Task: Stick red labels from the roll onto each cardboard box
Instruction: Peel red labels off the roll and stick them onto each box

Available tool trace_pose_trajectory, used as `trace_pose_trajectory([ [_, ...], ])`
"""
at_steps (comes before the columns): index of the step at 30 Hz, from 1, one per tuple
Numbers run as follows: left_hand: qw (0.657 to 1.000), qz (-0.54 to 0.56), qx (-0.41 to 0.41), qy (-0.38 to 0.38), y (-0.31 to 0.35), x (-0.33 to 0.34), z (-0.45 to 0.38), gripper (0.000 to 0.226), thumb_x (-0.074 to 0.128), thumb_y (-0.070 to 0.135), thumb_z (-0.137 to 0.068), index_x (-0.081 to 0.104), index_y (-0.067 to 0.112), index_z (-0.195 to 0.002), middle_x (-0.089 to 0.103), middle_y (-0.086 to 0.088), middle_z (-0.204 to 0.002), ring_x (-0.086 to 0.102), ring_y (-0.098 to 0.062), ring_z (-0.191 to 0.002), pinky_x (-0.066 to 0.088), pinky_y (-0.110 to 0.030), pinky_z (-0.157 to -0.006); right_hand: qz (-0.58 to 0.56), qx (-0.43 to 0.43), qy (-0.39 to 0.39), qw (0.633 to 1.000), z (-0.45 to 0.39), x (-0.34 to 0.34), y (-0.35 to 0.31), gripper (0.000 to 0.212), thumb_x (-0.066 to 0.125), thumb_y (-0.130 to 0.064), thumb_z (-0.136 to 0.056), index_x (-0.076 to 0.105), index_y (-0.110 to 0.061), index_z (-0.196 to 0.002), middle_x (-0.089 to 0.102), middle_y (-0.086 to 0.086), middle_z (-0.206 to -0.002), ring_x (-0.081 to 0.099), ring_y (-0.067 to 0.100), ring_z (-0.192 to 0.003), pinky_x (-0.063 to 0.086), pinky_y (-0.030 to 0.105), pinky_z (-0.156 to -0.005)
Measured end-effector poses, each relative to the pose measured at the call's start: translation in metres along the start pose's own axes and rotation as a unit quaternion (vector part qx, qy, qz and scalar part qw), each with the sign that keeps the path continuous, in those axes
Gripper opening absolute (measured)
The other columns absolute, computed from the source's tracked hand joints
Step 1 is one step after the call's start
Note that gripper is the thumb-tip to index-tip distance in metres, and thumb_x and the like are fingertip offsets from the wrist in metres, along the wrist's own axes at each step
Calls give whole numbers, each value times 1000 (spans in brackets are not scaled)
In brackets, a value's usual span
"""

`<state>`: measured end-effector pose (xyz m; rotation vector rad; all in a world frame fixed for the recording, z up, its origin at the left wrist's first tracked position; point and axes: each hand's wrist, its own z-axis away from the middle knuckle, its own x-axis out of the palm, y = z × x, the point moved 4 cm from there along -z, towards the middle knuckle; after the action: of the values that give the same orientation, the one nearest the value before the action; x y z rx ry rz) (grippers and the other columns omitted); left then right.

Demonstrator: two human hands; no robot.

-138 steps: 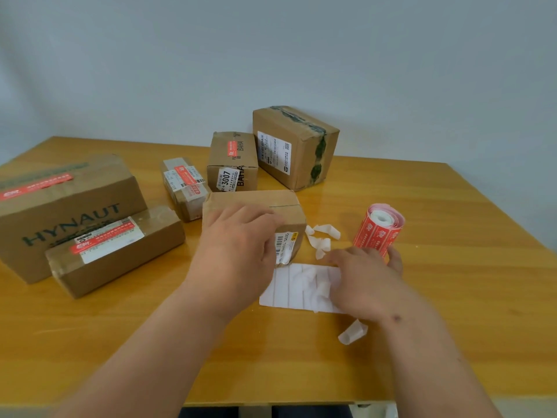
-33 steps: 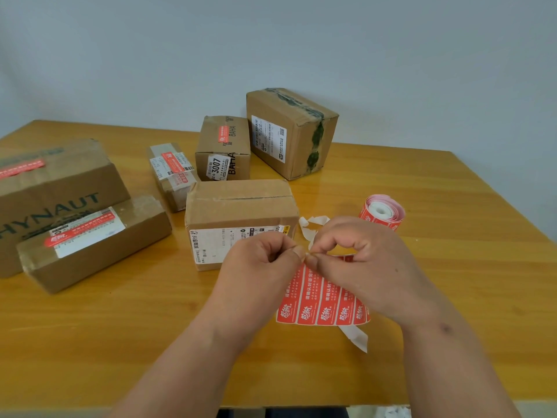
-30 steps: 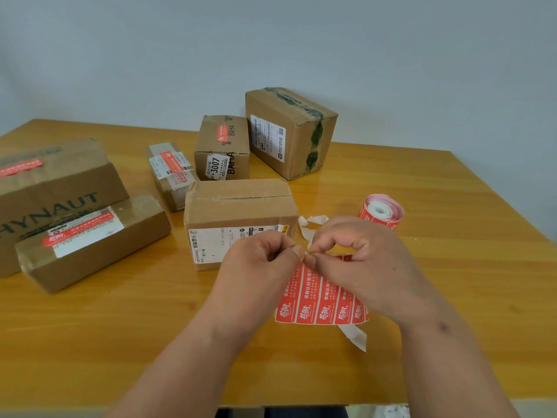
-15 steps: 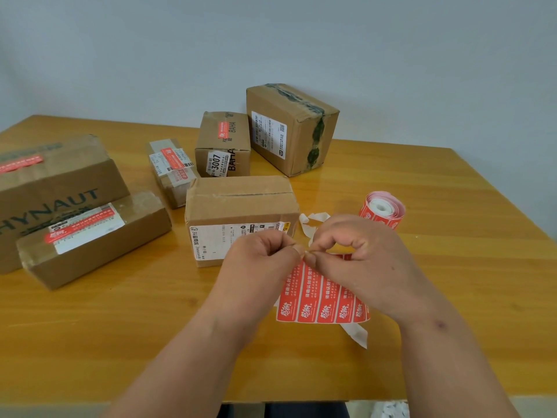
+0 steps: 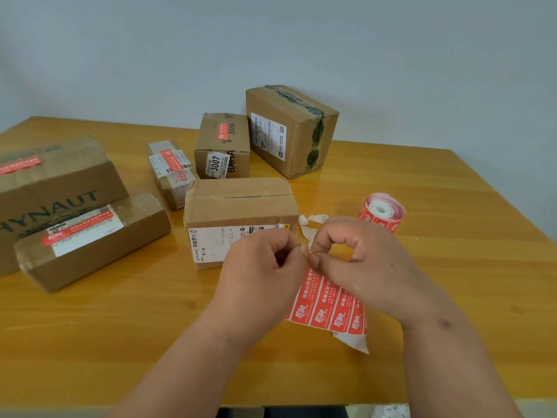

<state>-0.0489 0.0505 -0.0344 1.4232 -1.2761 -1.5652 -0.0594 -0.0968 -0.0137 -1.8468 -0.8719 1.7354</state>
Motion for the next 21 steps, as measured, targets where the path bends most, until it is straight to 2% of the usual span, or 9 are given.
trace_pose_trajectory([
  [3,998,43,-37,-5,-3,2,-1,27,62,30,-90,60,10,-71,66,6,-59,68,-7,-59,43,-13,-46,6,-22,27,999,-1,1,-1,17,71,-30,-83,61,-21,-72,63,-12,-83,66,0,-76,52,16,-55],
  [8,996,69,-60,-8,-6,3,-1,27,61,29,-91,61,7,-75,67,2,-60,69,-10,-59,47,-16,-48,41,-54,45,997,-2,2,-5,18,72,-26,-83,62,-22,-68,62,-11,-81,64,2,-77,52,20,-58],
  [11,994,82,-72,-6,-8,2,-2,27,61,30,-90,62,7,-76,67,1,-61,70,-12,-61,47,-19,-50,58,-78,55,994,-2,2,-9,18,73,-25,-82,64,-20,-68,63,-11,-79,62,3,-79,49,17,-60],
  [15,993,95,-69,-14,-6,-2,-4,29,59,34,-91,64,11,-75,72,-4,-71,72,-13,-67,55,-18,-57,30,-50,58,997,-2,1,-9,15,70,-33,-83,64,-31,-69,63,-14,-80,61,-1,-81,43,13,-66],
  [17,994,88,-62,-27,-3,-4,-5,28,58,37,-91,66,13,-78,73,1,-72,72,-8,-68,53,-13,-56,-12,-15,38,999,-2,-2,-6,6,70,-40,-80,66,-36,-78,64,-16,-85,64,-3,-81,48,14,-61],
  [19,994,84,-56,-33,-2,-6,-5,27,57,37,-91,65,15,-77,73,6,-71,71,-5,-68,48,-9,-53,-49,20,-1,999,-1,-4,-3,23,74,-41,-76,64,-42,-97,65,-21,-89,66,-5,-80,52,14,-58],
  [21,995,83,-53,-34,-1,-6,-6,26,58,35,-91,67,15,-78,73,6,-70,71,-5,-66,48,-10,-51,-38,39,-30,998,-2,-3,-1,40,77,-36,-76,59,-43,-111,67,-18,-87,67,-5,-76,53,15,-57],
])
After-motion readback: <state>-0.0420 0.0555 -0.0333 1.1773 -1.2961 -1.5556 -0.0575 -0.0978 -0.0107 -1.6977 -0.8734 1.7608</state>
